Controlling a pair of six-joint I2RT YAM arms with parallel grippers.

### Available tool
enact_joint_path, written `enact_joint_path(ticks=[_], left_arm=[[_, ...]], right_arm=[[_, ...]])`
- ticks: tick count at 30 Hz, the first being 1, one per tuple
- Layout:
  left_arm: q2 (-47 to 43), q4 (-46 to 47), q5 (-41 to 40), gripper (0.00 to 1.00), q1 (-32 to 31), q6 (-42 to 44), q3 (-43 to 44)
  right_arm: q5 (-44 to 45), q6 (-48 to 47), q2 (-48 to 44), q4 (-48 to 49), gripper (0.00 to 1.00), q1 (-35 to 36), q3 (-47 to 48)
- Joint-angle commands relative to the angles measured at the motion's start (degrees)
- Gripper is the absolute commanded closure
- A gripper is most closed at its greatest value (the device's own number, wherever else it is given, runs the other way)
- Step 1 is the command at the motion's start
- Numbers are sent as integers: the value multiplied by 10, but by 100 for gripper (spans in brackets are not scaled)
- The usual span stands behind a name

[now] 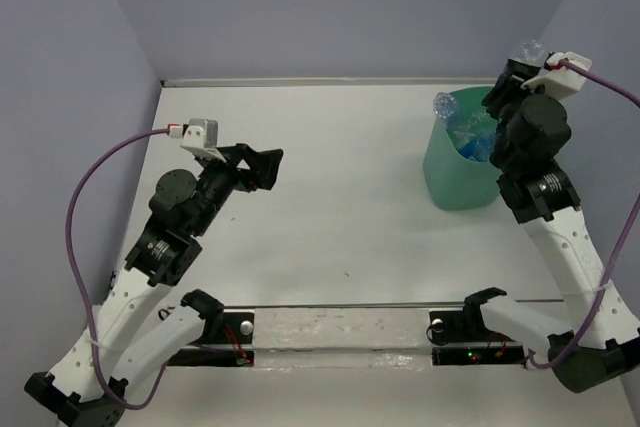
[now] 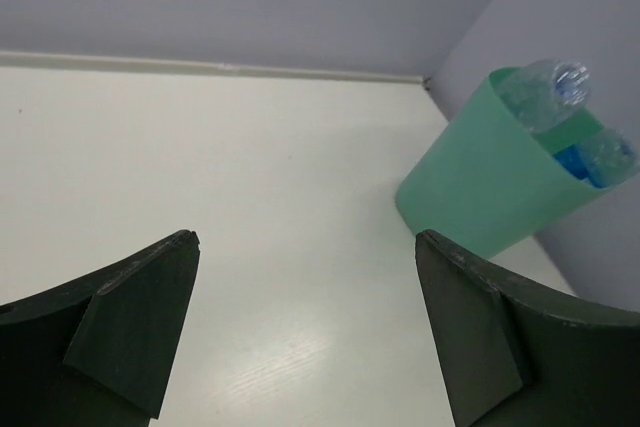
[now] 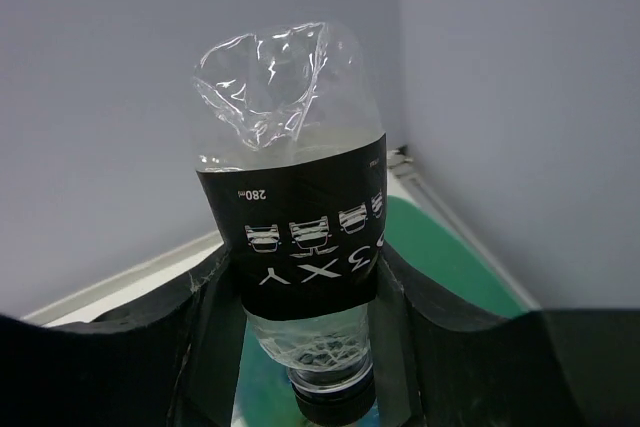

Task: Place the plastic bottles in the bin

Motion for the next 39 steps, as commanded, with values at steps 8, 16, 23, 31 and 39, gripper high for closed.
enact_joint_path(ticks=[8, 16, 23, 31, 39], left_arm=[[-17, -21, -11, 1, -20, 53, -13], [-29, -23, -27, 1, -46, 59, -12], [-29, -24, -28, 1, -48, 59, -13], [-16, -23, -32, 1, -48, 60, -14], [-2, -27, -44, 1, -46, 63, -14]], right_arm=[[-73, 27, 59, -102, 80, -178, -4], [-117, 51, 53, -127, 38, -194, -41], [-100, 59, 50, -150, 13, -194, -28], [-282, 45, 17, -165, 6, -194, 38], [-459, -2, 29, -171, 0, -122, 59]])
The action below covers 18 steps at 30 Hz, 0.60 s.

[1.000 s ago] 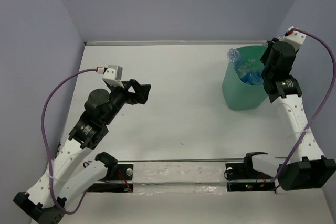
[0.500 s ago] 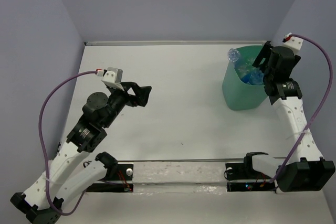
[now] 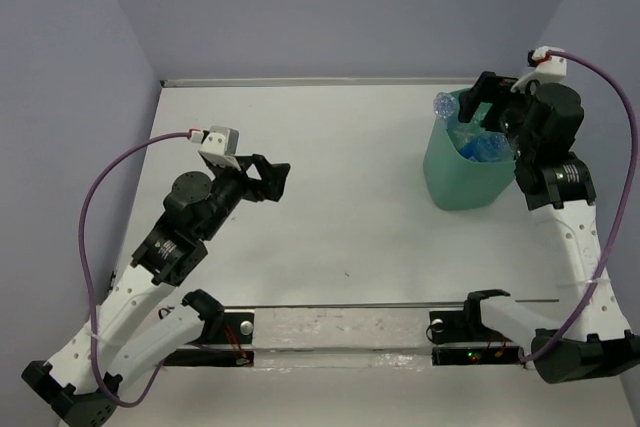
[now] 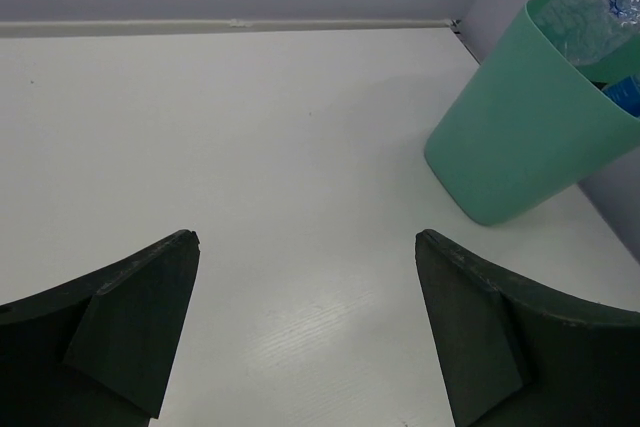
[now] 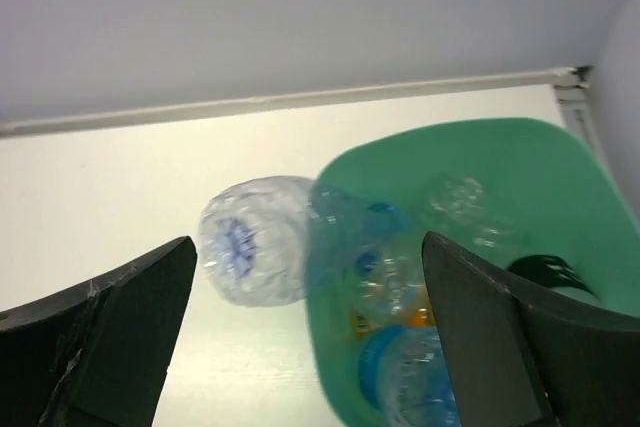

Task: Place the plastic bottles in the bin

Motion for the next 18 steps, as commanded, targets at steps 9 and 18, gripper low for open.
enact_joint_path(ticks=[9, 18], left_arm=[[18, 12, -16, 1, 9, 14, 9], [27, 12, -15, 1, 16, 14, 9]], right_arm=[[5, -58, 111, -34, 4, 59, 69], [145, -20, 86, 16, 58, 59, 54]])
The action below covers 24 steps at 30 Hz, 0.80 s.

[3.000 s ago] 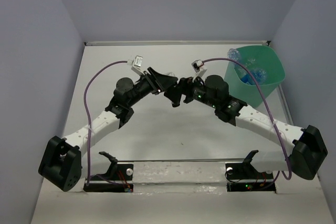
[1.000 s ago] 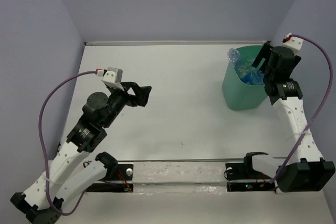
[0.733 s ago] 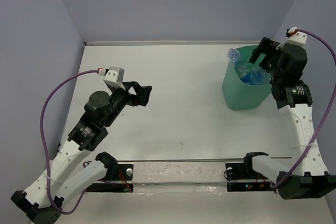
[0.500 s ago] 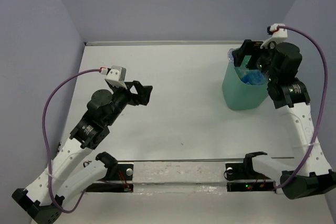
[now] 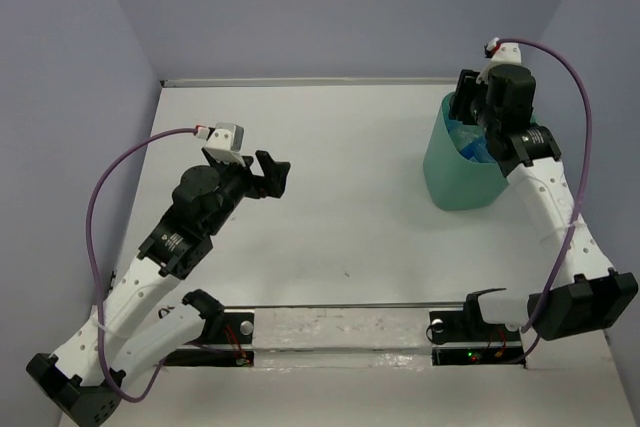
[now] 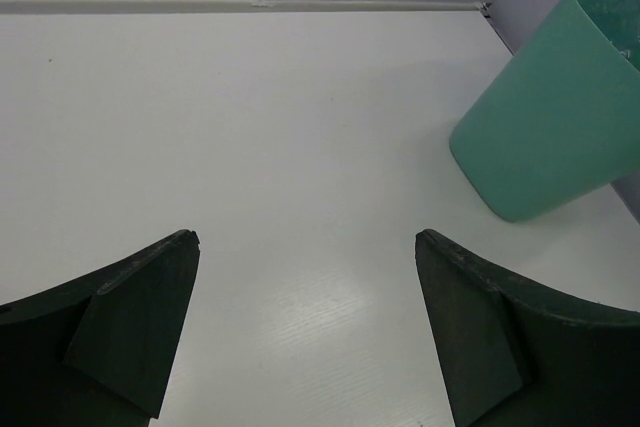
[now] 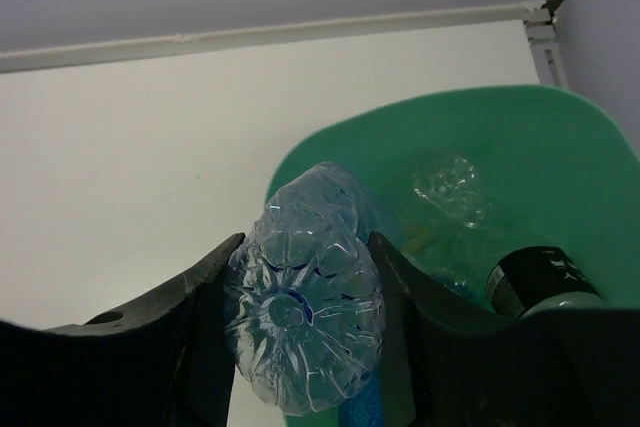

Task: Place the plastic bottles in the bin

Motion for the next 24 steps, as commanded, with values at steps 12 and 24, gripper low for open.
enact_joint_path(ticks=[12, 24], left_arm=[[-5, 16, -3, 1, 7, 12, 8], [-12, 19, 12, 1, 7, 8, 8]], right_arm=[[35, 121, -86, 71, 77, -65, -44], [-21, 202, -120, 84, 14, -165, -129]])
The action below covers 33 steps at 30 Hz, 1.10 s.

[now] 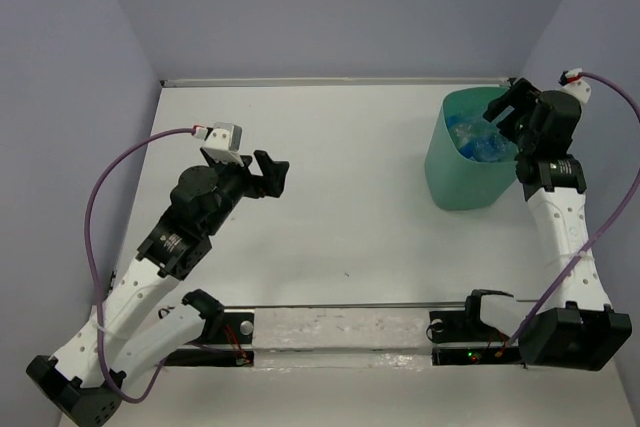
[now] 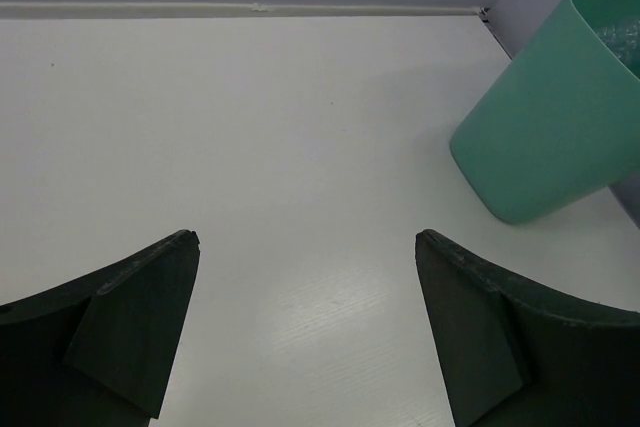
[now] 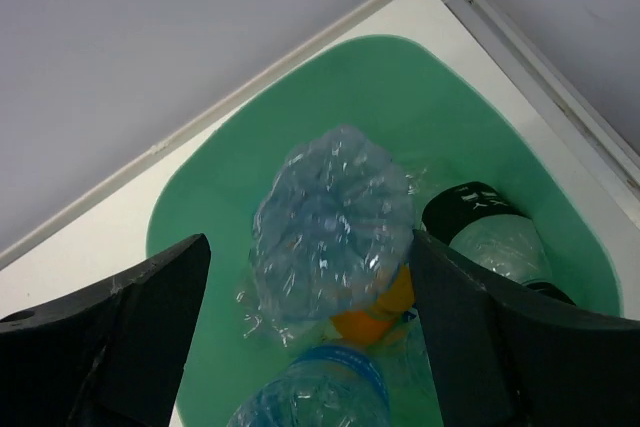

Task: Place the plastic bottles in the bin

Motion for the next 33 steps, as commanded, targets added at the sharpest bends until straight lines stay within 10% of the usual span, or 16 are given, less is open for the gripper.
enact_joint_path(ticks=[1, 12, 25, 31, 33], left_arm=[[-10, 18, 10, 1, 1, 7, 9], [-11, 18, -1, 1, 2, 9, 8], [-19, 10, -49, 1, 3, 18, 9], [-40, 12, -43, 1, 4, 25, 14], [-56, 18, -20, 1, 4, 23, 25]], right_arm=[[27, -2, -25, 0, 11, -8, 0], [129, -67, -31, -35, 2, -8, 31], [54, -43, -182, -48, 0, -8, 74], [-278, 26, -184, 15, 31, -8, 50], [-427, 75, -176, 77, 65, -8, 32]])
